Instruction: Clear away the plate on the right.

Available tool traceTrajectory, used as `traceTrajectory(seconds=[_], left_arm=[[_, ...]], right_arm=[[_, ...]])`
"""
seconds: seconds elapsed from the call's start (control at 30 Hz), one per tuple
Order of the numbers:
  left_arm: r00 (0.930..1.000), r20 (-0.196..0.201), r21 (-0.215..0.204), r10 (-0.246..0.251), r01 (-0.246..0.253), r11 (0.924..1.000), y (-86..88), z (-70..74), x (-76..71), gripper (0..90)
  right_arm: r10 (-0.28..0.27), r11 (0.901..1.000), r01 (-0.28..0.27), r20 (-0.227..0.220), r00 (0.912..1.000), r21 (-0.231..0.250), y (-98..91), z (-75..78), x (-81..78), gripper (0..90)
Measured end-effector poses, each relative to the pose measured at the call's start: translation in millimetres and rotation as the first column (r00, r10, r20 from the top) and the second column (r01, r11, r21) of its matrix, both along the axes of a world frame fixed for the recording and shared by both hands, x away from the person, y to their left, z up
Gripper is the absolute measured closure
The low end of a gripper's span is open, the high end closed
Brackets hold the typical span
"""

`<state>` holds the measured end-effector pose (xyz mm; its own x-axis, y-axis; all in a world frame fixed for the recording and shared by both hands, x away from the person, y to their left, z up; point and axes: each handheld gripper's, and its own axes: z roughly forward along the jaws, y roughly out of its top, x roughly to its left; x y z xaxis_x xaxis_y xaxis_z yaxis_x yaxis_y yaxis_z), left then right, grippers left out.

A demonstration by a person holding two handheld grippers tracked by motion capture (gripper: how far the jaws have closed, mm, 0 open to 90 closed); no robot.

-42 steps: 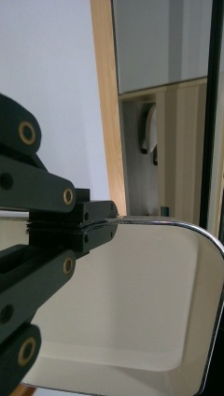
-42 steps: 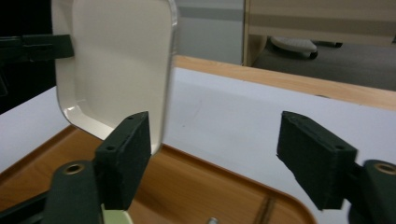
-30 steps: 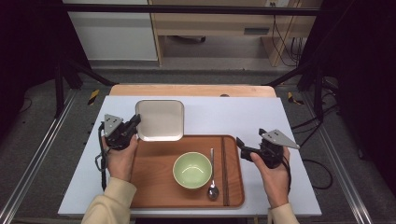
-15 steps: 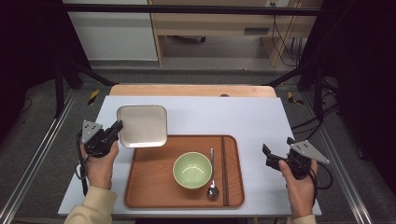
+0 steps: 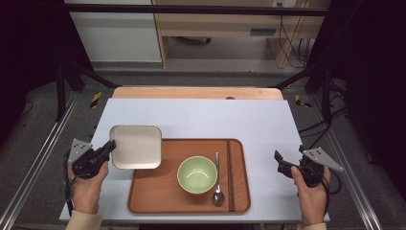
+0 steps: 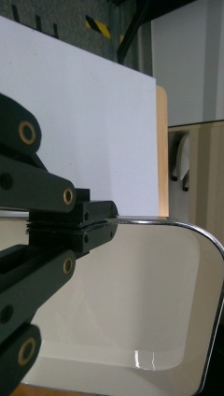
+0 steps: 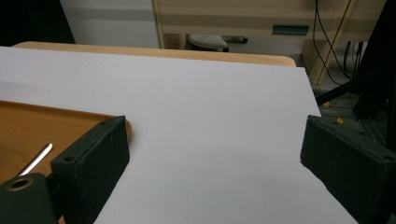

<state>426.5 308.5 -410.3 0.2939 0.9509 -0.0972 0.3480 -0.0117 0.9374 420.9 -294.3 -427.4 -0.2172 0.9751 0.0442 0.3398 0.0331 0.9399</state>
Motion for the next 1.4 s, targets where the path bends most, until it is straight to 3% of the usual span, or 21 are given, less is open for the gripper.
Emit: traceTrajectory(seconds=[0.07,0.2,0.3,0.57,0.87,1.13,1.4], left_arm=[[1.0000,-0.004,0.013,-0.006,0.006,0.9999,0.8,-2.1,-7.5,89.0],[0.9997,-0.019,0.000,-0.014,0.014,0.9999,1.2,-9.7,-19.3,89.0],[1.0000,-0.003,-0.004,0.005,-0.005,1.0000,2.5,-15.0,-27.0,89.0],[0.9951,-0.080,0.013,-0.058,0.060,0.9981,-5.5,-19.7,-32.1,89.0],[0.9810,-0.159,0.027,-0.111,0.117,0.9928,-23.3,-21.5,-15.5,88.9],[0.9738,-0.198,-0.003,-0.112,0.114,0.9935,-26.3,-23.9,3.5,88.8],[0.9609,-0.243,-0.052,-0.134,0.125,0.9908,-32.6,-30.8,24.4,88.7]], right_arm=[[0.002,1.0000,-0.002,-0.005,1.0000,0.000,0.5,-0.6,-0.1,10.3],[0.012,0.9999,-0.012,-0.012,0.9999,-0.004,2.3,-2.9,-0.2,10.0],[0.012,0.9999,-0.012,-0.018,0.9998,-0.004,3.6,-4.2,0.3,9.8],[0.019,0.9998,-0.019,-0.035,0.9992,-0.008,4.9,-7.2,1.7,10.1],[0.029,0.9994,-0.030,-0.043,0.9987,-0.016,6.1,-8.2,2.1,10.1],[0.042,0.9989,-0.043,-0.058,0.9974,-0.016,7.9,-10.4,3.6,10.1],[0.046,0.9988,-0.047,-0.069,0.9966,-0.014,8.2,-12.7,5.3,10.1]])
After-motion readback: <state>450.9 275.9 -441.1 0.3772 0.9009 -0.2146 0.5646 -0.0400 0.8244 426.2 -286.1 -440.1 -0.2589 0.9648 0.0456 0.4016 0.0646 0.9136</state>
